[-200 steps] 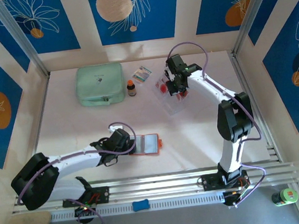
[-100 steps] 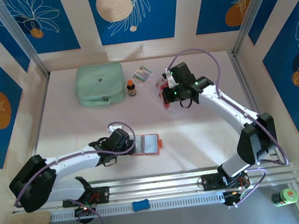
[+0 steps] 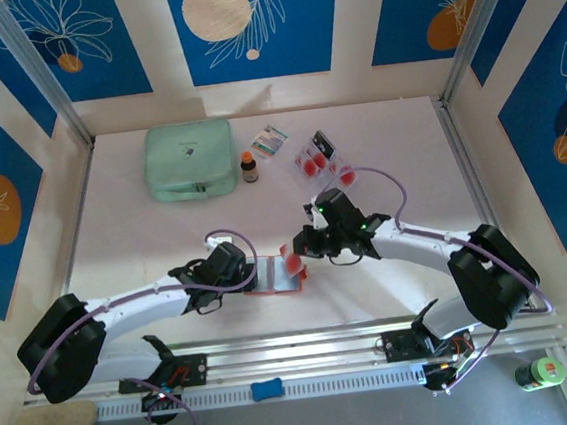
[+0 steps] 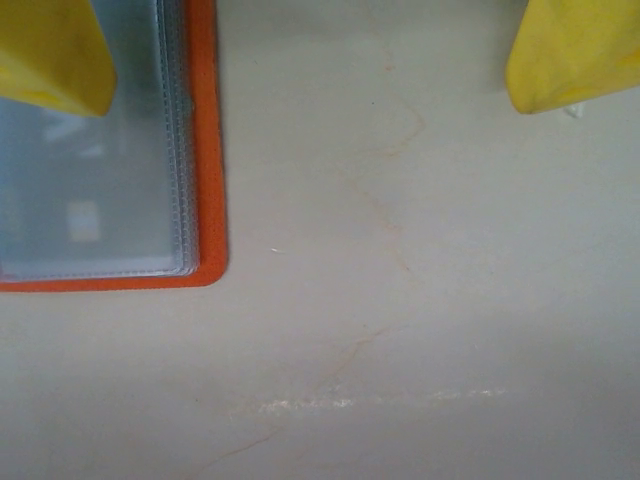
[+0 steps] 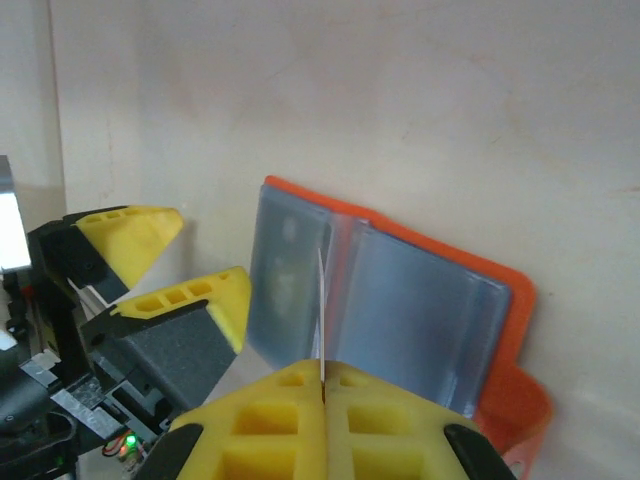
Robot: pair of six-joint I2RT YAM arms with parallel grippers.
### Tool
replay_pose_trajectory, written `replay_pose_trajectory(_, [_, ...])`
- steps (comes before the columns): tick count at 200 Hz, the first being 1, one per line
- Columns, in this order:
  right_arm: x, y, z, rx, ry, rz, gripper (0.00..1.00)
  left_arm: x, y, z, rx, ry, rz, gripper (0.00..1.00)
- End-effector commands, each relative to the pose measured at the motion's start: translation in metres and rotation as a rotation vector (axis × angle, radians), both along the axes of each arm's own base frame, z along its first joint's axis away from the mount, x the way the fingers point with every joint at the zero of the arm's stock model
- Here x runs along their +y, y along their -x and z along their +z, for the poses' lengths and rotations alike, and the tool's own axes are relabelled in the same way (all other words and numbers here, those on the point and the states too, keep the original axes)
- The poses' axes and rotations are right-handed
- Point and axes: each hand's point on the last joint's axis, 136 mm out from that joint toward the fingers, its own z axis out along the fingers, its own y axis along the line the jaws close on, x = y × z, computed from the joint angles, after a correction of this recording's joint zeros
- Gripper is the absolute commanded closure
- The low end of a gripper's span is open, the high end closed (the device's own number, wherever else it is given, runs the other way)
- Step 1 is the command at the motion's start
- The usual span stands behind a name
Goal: Put the credit cards into the card holder
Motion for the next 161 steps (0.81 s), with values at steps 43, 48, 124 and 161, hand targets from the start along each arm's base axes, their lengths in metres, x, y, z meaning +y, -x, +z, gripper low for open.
replay_pose_trajectory(43, [0.010, 0.004, -0.001, 0.010, -0.055, -0.003, 1.00, -0.001, -0.003, 0.010, -0.010, 0.005, -0.001, 0.00])
replay_pose_trajectory(48, [0.010, 0.005, -0.003, 0.012, -0.050, 0.001, 1.00, -0.001, -0.004, 0.010, -0.011, 0.006, 0.000, 0.00])
replay_pose_trajectory(124, [-0.021, 0.021, -0.022, -0.080, 0.206, 0.067, 1.00, -0.006, -0.006, 0.014, -0.011, 0.020, -0.004, 0.00])
replay_pose_trajectory(161, [-0.042, 0.020, -0.024, -0.157, 0.294, 0.069, 1.00, -0.009, -0.006, 0.017, -0.014, 0.033, -0.008, 0.00])
